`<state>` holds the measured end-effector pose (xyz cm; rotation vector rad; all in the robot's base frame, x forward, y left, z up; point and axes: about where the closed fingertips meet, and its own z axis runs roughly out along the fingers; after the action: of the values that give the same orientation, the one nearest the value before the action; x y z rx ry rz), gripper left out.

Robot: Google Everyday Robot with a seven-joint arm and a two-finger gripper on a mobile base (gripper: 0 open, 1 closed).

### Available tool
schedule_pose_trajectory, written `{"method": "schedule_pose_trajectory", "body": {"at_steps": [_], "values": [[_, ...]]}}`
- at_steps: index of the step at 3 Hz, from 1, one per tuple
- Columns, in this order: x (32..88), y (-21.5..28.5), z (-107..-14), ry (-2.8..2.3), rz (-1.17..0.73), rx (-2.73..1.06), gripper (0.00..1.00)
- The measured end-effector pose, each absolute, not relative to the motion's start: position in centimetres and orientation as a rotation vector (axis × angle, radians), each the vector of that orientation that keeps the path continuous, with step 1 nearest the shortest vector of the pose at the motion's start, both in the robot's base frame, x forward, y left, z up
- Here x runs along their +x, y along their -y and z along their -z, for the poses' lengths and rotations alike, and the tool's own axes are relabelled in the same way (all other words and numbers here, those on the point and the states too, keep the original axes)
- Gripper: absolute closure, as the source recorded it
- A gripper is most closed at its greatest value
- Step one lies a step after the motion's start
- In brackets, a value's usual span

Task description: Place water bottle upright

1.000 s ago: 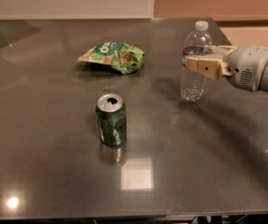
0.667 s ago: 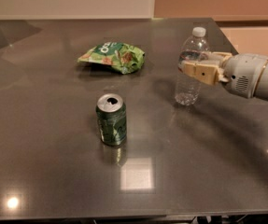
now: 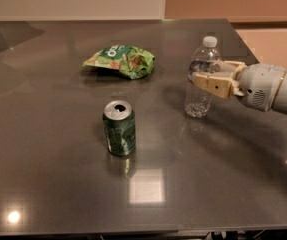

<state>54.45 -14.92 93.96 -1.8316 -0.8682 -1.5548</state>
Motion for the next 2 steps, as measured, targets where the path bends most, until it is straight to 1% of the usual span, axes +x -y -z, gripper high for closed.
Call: {"method": "schedule_pose_trajectory", "body": {"at_steps": [2], "values": [[53.55, 15.04, -93.31, 0.943, 1.537, -1.813, 0.36]]}}
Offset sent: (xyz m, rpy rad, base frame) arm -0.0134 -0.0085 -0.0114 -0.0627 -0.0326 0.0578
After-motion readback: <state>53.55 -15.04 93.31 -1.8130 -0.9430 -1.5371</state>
